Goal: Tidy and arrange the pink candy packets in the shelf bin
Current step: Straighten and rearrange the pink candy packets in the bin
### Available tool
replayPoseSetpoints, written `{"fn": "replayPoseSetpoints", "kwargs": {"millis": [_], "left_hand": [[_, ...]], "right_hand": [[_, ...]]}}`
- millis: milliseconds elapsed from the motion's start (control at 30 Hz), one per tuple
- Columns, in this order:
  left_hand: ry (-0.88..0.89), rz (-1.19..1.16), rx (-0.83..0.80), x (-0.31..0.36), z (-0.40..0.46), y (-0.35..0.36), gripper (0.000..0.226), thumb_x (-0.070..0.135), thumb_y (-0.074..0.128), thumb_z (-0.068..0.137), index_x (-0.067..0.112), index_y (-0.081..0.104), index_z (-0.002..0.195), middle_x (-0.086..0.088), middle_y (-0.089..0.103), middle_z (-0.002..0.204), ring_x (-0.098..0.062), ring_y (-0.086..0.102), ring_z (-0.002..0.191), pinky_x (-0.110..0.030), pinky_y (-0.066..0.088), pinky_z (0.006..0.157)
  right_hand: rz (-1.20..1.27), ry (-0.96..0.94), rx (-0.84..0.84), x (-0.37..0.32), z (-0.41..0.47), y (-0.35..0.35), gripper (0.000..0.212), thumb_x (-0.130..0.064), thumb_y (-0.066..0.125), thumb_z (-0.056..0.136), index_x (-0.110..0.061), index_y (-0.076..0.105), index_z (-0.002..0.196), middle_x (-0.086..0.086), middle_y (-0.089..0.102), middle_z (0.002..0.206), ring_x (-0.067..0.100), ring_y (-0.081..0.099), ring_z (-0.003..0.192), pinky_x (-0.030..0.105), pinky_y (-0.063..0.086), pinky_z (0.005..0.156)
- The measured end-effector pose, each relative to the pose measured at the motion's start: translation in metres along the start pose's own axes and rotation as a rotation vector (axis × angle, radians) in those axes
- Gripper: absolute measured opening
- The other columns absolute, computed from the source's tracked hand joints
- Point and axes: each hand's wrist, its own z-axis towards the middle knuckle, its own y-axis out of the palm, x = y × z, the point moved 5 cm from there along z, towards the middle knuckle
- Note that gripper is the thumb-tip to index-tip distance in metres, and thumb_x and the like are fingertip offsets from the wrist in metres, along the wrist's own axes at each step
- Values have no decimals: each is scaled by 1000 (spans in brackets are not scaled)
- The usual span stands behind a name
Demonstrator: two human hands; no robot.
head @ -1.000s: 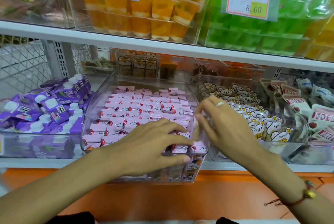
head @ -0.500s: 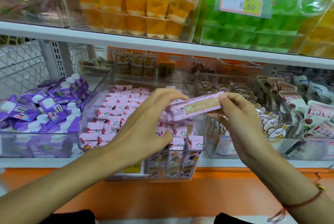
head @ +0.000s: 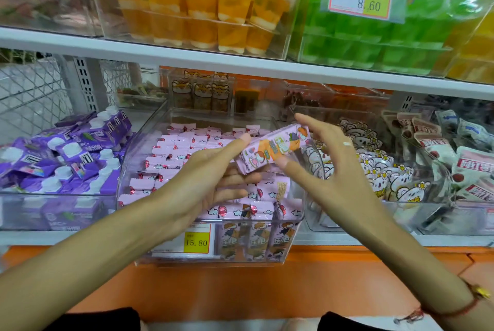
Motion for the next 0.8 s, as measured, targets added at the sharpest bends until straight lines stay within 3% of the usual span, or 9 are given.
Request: {"fn": "replayPoseSetpoints", "kwargs": {"millis": [67, 133, 200, 267, 400, 500, 600, 700, 800], "left_hand": [[0, 26, 18, -1, 3, -3, 38, 50, 57, 84, 15, 69, 93, -7, 75, 84, -6, 70, 65, -15, 48, 43], [-1, 33, 4, -3, 6, -4, 39, 51, 56, 84, 16, 69, 95, -9, 75, 86, -8, 69, 64, -16, 48, 43], [12, 24, -59, -5, 5, 0, 35, 48, 52, 87, 19, 67, 100, -9, 75, 89, -8, 69, 69, -18, 51, 45], [46, 53, -105, -7, 3, 3, 29, 47, 50, 88, 25, 65, 102, -4, 75, 91, -7, 70, 75, -18, 52, 48], [236, 405, -13, -1, 1, -1, 30, 51, 36, 94, 40, 63, 100, 21, 71, 90, 5, 65, 75, -7, 48, 64], [476, 710, 76, 5, -1, -4, 27, 48, 38, 94, 39, 57, 112, 20, 61, 109, 3, 56, 96, -24, 48, 85], [590, 1037, -33, 0, -4, 3, 23, 39, 45, 96, 41, 53, 117, 27, 51, 118, 9, 41, 111, -26, 42, 90], [644, 1348, -161, -13, -2, 8, 32, 43, 41, 97, 42, 46, 129, 24, 49, 127, 5, 35, 118, -23, 37, 93], [660, 1440, -178, -16, 0, 7, 36, 47, 36, 98, 40, 45, 133, 22, 53, 125, 1, 36, 117, -21, 34, 88]], "right_hand": [[-83, -50, 1, -3, 0, 0, 53, -42, 65, 81, -35, 47, 130, -13, 46, 126, 2, 41, 119, 2, 27, 92], [105, 48, 33, 0, 3, -3, 44, -34, 65, 83, -33, 52, 125, -9, 51, 123, -3, 51, 107, 2, 34, 87], [393, 189, 51, 8, 3, -3, 42, -27, 65, 84, -31, 53, 123, -4, 59, 113, 1, 62, 97, 15, 45, 91], [466, 232, 59, 10, 4, -3, 40, -21, 64, 85, -25, 53, 124, 2, 66, 94, 11, 64, 98, 36, 48, 97], [482, 185, 120, 10, 6, -7, 33, -15, 64, 86, -17, 56, 118, 8, 66, 96, 9, 63, 81, 23, 53, 83], [321, 97, 282, 13, 8, -23, 32, -10, 65, 87, -18, 51, 115, -8, 58, 89, -6, 55, 71, 9, 46, 68], [180, 26, 304, 14, 8, -30, 35, -7, 64, 87, -17, 46, 115, -19, 53, 86, -10, 53, 71, 3, 42, 63], [12, -32, 184, 8, 7, -26, 32, -11, 65, 87, -21, 50, 113, -19, 59, 91, -1, 58, 79, 10, 46, 69], [-276, -146, 25, -1, 6, -18, 35, -18, 64, 87, -19, 55, 121, -4, 59, 105, 8, 58, 85, 29, 50, 79]]}}
